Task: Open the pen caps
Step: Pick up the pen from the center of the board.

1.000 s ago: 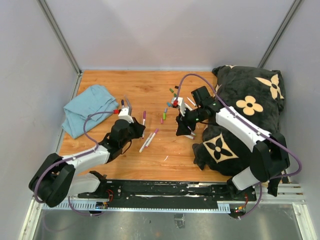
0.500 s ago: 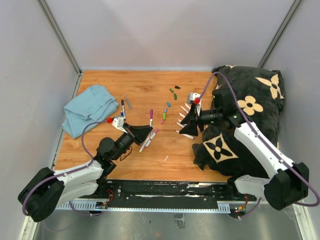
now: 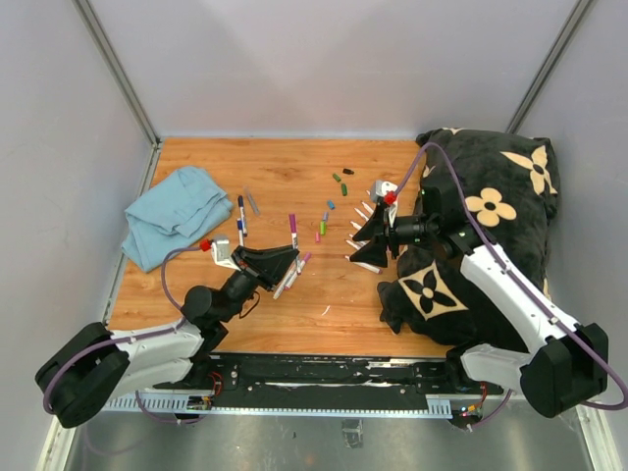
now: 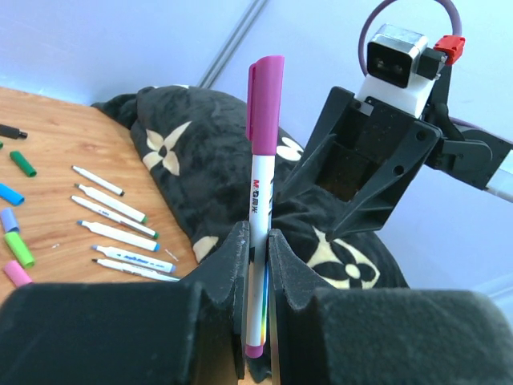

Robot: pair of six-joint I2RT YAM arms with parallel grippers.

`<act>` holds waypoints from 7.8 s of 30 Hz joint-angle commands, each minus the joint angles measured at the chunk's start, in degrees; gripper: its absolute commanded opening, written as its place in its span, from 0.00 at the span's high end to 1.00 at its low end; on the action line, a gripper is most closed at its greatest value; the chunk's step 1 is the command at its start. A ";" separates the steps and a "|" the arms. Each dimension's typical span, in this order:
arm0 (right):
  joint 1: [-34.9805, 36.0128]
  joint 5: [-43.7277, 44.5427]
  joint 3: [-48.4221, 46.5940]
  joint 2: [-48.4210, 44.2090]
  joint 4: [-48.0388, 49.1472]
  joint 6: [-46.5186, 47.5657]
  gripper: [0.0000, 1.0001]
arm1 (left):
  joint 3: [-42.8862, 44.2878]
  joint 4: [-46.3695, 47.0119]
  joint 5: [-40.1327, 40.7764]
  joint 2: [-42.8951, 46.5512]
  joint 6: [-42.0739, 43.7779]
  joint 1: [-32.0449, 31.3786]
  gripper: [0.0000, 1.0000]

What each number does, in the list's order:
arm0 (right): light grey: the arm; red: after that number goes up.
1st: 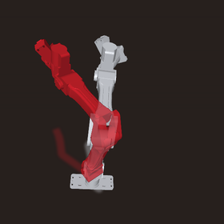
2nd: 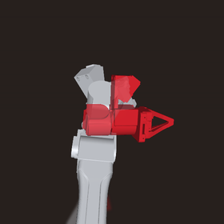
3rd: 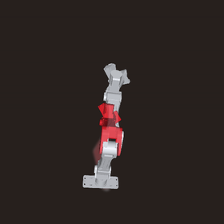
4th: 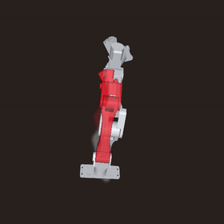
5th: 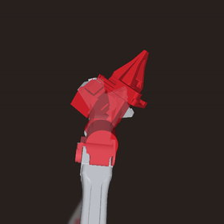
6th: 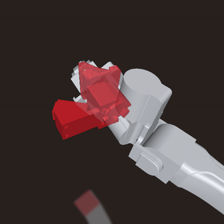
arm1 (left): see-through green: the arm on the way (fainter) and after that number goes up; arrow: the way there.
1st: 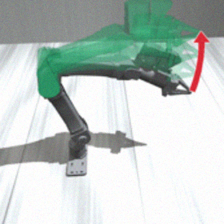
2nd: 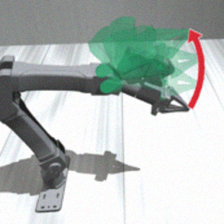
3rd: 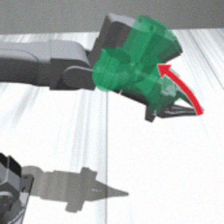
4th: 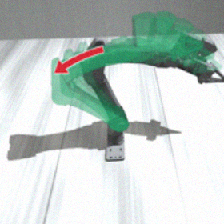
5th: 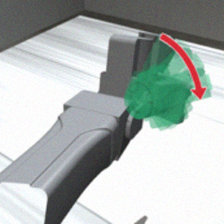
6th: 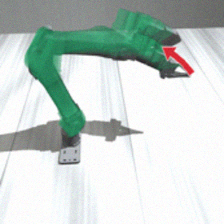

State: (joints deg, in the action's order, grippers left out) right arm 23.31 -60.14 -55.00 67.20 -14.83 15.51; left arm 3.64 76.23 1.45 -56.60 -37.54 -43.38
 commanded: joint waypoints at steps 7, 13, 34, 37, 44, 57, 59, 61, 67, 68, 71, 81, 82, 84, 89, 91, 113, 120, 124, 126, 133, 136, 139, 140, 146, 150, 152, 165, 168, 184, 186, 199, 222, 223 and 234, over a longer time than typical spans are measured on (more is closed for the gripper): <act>1.74 -3.40 3.16 1.56 6.44 -2.32 0.44 | -1.22 8.83 4.70 -3.24 1.25 -3.77 1.00; 3.17 -2.89 3.45 2.37 6.98 -2.10 0.44 | -1.97 11.70 6.41 -4.58 1.78 -5.34 1.00; 5.45 2.54 5.67 3.50 13.65 -8.83 0.44 | -0.63 21.91 10.14 -14.66 0.31 -7.81 1.00; 5.76 2.66 5.70 3.65 13.60 -8.92 0.44 | -0.03 24.40 10.45 -17.12 -0.34 -8.16 1.00; 6.16 2.76 5.62 4.07 13.71 -8.93 0.44 | 1.32 24.41 11.52 -18.96 0.09 -9.26 1.00; 7.01 3.15 5.53 4.91 13.92 -9.48 0.44 | 2.11 24.49 12.34 -19.43 0.45 -10.10 1.00; 6.98 3.10 5.52 5.16 14.23 -9.97 0.44 | 2.22 24.45 12.43 -19.59 0.46 -10.19 1.00; 7.08 3.12 5.68 5.29 14.63 -10.50 0.44 | 2.41 24.49 12.59 -19.84 0.49 -10.28 1.00; 7.19 2.62 5.95 5.57 15.91 -11.73 0.44 | 3.32 24.50 12.78 -20.85 0.23 -10.57 1.00; 7.19 2.61 6.02 5.57 16.21 -12.08 0.44 | 3.54 24.45 12.75 -20.98 0.19 -10.67 1.00; 7.19 2.50 6.12 5.74 16.56 -12.34 0.44 | 3.82 24.49 12.86 -21.25 0.19 -10.83 1.00; 7.10 1.18 5.89 6.00 18.54 -16.02 0.44 | 5.45 24.43 12.97 -22.52 0.10 -11.31 1.00; 7.08 1.09 6.07 5.79 18.97 -16.68 0.44 | 5.71 24.44 12.96 -22.69 0.10 -11.37 1.00; 7.05 1.16 6.42 5.43 19.88 -17.43 0.44 | 6.28 24.55 12.96 -23.06 0.06 -11.70 1.00; 7.34 1.25 7.72 5.84 23.15 -20.50 0.45 | 8.03 24.58 13.31 -24.21 0.10 -12.06 1.00; 7.52 1.67 7.82 6.48 23.33 -21.20 0.45 | 9.02 24.61 13.31 -24.71 0.17 -12.14 1.00; 8.06 -0.47 6.73 8.10 23.99 -26.12 0.96 | 12.18 24.99 14.70 -25.20 4.39 -14.11 0.92; 7.74 -5.16 1.77 9.37 11.66 -14.51 0.99 | 8.66 25.27 14.10 -22.05 4.10 -14.11 0.47; 7.53 -8.20 -1.04 10.44 2.88 -5.30 0.99 | 4.28 25.30 12.47 -16.85 5.56 -14.06 0.23; 7.53 -8.24 -1.52 10.74 0.47 -2.42 0.99 | 1.85 24.55 10.66 -13.01 7.24 -13.98 0.15; 7.62 -5.88 -5.19 12.10 -9.69 6.54 0.99 | 5.45 -12.99 1.72 8.21 4.00 -7.98 0.07; 7.71 -3.92 -5.21 11.76 -10.64 8.02 0.99 | 9.05 -26.54 1.44 14.69 5.75 -7.78 0.07; 7.69 -2.59 -5.79 11.74 -11.82 9.22 0.99 | 11.64 -34.19 1.32 17.25 5.76 -7.69 0.06; 7.77 -2.20 -5.77 11.73 -12.00 9.46 0.99 | 12.57 -36.18 1.35 17.34 5.68 -7.69 0.06; 7.84 -0.29 -6.02 11.90 -12.70 9.98 0.99 | 18.00 -43.83 2.69 13.16 3.78 -7.60 0.07; 7.87 0.73 -6.02 12.15 -12.70 10.07 0.98 | 20.04 -45.16 5.05 10.19 1.61 -7.62 0.10; 7.85 1.33 -6.06 12.44 -12.68 9.99 0.98 | 21.26 -46.56 6.78 8.89 0.07 -7.63 0.13; 8.03 2.45 -6.31 13.06 -12.85 9.98 0.97 | 23.44 -47.82 10.18 5.98 -1.86 -7.69 0.15; 8.22 3.43 -6.41 13.29 -12.77 9.82 0.97 | 23.04 -47.14 14.03 5.57 -4.67 -7.69 0.15; 8.71 6.68 -6.96 14.45 -12.77 8.71 0.96 | 31.04 -48.44 15.33 -4.87 -9.01 -8.89 0.51; 8.71 7.01 -7.01 14.47 -12.77 8.51 0.96 | 31.26 -48.50 15.38 -5.98 -9.18 -8.92 0.56; 8.76 7.41 -7.27 14.46 -12.78 8.09 0.93 | 31.89 -49.27 15.33 -9.44 -8.96 -9.10 0.83; 8.63 1.71 -7.18 14.31 -7.71 -2.32 0.99 | 24.60 -34.24 10.02 -5.29 -8.06 -9.09 0.70; 8.68 3.32 -7.00 13.75 -7.52 -2.37 0.99 | 25.03 -36.55 11.04 -5.15 -8.23 -9.10 0.61; 10.02 11.87 -5.29 11.50 -5.07 -2.69 0.99 | 28.18 -38.96 12.21 -8.61 -10.89 -9.10 0.47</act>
State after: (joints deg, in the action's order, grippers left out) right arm 31.62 -50.87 -60.77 79.64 -20.95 13.21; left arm 29.12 37.43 12.60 -63.70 -47.46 -52.31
